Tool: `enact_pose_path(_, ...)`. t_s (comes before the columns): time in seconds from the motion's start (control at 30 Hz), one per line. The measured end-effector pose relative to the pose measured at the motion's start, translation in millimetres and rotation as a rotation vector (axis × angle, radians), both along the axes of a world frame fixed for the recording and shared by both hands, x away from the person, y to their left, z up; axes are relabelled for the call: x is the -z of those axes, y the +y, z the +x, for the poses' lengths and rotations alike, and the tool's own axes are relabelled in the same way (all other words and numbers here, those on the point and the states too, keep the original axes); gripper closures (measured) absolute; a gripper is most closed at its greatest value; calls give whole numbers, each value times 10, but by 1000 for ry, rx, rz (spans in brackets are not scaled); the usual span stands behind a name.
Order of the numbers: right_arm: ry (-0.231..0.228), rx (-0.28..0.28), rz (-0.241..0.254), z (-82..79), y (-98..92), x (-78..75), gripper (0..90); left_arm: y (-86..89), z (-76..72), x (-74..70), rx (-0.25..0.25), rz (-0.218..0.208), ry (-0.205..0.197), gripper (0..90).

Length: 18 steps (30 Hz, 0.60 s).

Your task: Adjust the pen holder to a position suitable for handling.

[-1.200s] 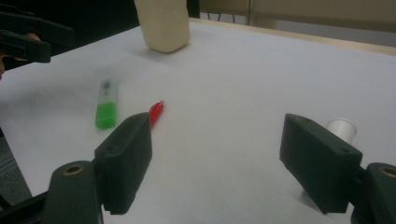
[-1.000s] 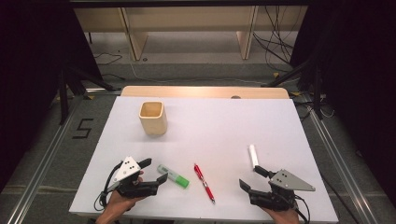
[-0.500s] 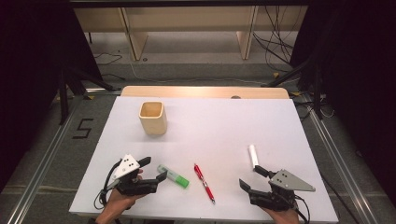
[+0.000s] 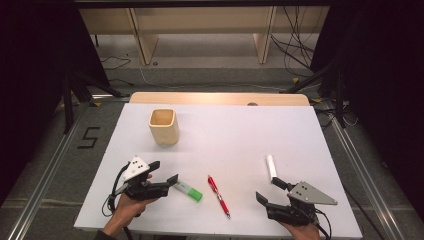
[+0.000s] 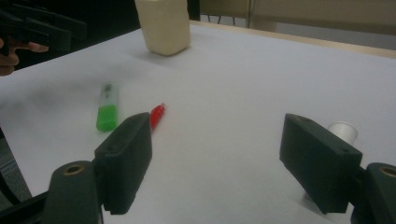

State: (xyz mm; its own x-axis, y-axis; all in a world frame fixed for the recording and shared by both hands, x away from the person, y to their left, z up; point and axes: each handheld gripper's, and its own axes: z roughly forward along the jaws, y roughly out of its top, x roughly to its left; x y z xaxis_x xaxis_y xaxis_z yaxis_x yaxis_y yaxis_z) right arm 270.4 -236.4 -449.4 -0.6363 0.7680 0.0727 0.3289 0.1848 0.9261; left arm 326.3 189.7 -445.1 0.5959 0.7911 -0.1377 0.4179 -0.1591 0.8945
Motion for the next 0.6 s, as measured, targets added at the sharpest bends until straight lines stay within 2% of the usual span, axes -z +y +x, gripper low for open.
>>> enact_pose_path(0.17,0,0,1,0,0,-1,261,17,103,-18,-21,-6,14,169)
enact_pose_path(0.37,1,0,4,1,-2,-1,261,40,225,-13,-41,7,33,177)
enact_pose_path(0.6,4,2,3,4,0,1,263,127,399,-6,-93,21,64,234)
